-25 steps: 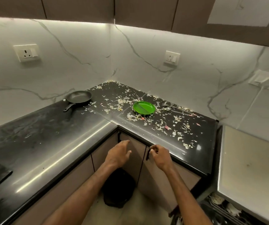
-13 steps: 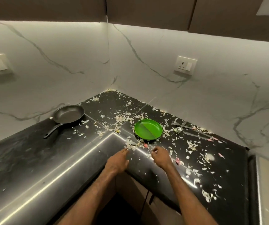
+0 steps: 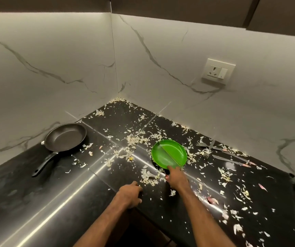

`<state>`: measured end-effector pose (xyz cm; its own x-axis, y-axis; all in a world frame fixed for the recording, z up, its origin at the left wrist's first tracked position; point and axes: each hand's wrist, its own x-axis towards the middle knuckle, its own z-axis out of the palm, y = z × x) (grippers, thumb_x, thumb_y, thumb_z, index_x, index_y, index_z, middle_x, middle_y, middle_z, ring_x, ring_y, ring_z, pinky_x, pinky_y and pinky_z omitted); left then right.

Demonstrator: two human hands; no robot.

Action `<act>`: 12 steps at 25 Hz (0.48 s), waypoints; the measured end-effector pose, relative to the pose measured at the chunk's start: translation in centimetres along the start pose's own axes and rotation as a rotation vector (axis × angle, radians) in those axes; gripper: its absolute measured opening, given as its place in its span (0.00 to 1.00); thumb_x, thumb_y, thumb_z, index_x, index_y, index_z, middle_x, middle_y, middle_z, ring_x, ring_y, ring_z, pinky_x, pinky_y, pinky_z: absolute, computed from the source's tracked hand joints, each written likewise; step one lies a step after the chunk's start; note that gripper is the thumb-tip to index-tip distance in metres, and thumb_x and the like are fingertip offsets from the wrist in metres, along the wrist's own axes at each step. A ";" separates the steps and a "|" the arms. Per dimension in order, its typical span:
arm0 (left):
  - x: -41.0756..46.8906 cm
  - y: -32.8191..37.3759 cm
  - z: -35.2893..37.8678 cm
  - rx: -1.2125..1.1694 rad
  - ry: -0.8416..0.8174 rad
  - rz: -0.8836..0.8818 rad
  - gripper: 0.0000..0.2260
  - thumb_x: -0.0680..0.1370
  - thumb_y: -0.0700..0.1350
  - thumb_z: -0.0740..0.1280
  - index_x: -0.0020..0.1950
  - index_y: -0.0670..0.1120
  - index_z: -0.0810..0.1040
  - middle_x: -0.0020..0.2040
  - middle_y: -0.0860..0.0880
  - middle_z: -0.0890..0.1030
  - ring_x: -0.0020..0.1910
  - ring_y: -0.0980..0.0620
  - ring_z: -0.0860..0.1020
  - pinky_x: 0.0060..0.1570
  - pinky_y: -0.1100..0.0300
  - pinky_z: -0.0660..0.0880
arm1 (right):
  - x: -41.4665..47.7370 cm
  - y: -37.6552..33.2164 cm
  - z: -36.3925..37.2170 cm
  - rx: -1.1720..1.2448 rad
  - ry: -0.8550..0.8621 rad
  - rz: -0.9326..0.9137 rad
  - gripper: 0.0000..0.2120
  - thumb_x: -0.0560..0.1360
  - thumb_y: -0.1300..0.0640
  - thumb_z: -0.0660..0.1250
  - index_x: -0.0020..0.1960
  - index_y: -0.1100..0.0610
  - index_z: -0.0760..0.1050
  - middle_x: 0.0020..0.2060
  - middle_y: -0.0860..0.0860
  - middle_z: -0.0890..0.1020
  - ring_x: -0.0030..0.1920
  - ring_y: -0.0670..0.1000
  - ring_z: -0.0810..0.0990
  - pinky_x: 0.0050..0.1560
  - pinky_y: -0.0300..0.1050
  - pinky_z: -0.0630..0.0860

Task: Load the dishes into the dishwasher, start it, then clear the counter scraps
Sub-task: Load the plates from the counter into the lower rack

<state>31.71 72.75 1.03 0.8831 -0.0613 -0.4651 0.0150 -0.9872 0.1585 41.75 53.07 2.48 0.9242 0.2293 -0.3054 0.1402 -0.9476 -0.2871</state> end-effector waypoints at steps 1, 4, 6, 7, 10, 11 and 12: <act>0.3 -0.3 -0.3 0.017 -0.008 0.016 0.21 0.78 0.53 0.66 0.70 0.52 0.73 0.70 0.49 0.70 0.64 0.45 0.75 0.63 0.50 0.74 | -0.2 -0.6 0.3 -0.056 0.029 -0.007 0.18 0.81 0.61 0.59 0.71 0.55 0.69 0.65 0.59 0.76 0.62 0.58 0.78 0.65 0.53 0.74; 1.4 -0.9 -0.8 0.026 0.013 0.028 0.19 0.78 0.56 0.65 0.67 0.51 0.76 0.66 0.48 0.72 0.61 0.43 0.76 0.60 0.50 0.75 | -1.8 -2.3 1.5 -0.081 0.022 -0.004 0.16 0.78 0.64 0.57 0.63 0.57 0.76 0.59 0.58 0.81 0.58 0.58 0.80 0.58 0.51 0.77; 1.9 -0.9 -0.8 -0.018 0.058 0.012 0.18 0.79 0.57 0.64 0.64 0.50 0.76 0.64 0.47 0.73 0.60 0.42 0.77 0.58 0.50 0.75 | -3.5 -3.1 2.8 -0.061 -0.020 -0.016 0.16 0.77 0.61 0.59 0.62 0.54 0.78 0.58 0.57 0.82 0.60 0.59 0.80 0.58 0.50 0.76; 2.1 -0.7 -0.8 -0.038 0.090 0.010 0.17 0.79 0.58 0.62 0.63 0.49 0.76 0.63 0.47 0.74 0.60 0.41 0.77 0.58 0.50 0.75 | -4.5 -3.4 3.2 -0.053 -0.043 -0.027 0.16 0.77 0.60 0.60 0.63 0.52 0.78 0.58 0.56 0.82 0.60 0.59 0.80 0.59 0.50 0.76; 2.7 0.0 -0.3 -0.062 0.181 -0.009 0.18 0.80 0.59 0.59 0.61 0.48 0.77 0.61 0.46 0.77 0.59 0.42 0.78 0.57 0.50 0.75 | -6.2 -3.4 4.0 -0.001 -0.030 0.017 0.16 0.79 0.55 0.59 0.65 0.50 0.76 0.57 0.55 0.83 0.59 0.59 0.81 0.60 0.51 0.77; 2.8 0.1 -0.3 -0.074 0.200 -0.021 0.18 0.81 0.59 0.59 0.60 0.48 0.78 0.60 0.46 0.78 0.59 0.42 0.79 0.56 0.50 0.75 | -6.3 -3.2 3.8 0.018 0.042 0.064 0.15 0.81 0.55 0.58 0.65 0.51 0.75 0.57 0.55 0.82 0.58 0.58 0.81 0.59 0.51 0.78; 2.7 0.2 -0.3 -0.092 0.213 -0.037 0.18 0.81 0.59 0.59 0.60 0.47 0.78 0.60 0.46 0.79 0.59 0.42 0.79 0.56 0.51 0.75 | -6.1 -2.7 3.4 0.021 0.140 0.122 0.16 0.81 0.55 0.57 0.67 0.53 0.72 0.58 0.54 0.80 0.59 0.56 0.79 0.59 0.51 0.77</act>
<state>34.25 72.38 0.07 0.9600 0.0169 -0.2797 0.0836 -0.9700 0.2281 34.50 54.98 2.07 0.9746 0.0785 -0.2100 0.0181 -0.9612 -0.2751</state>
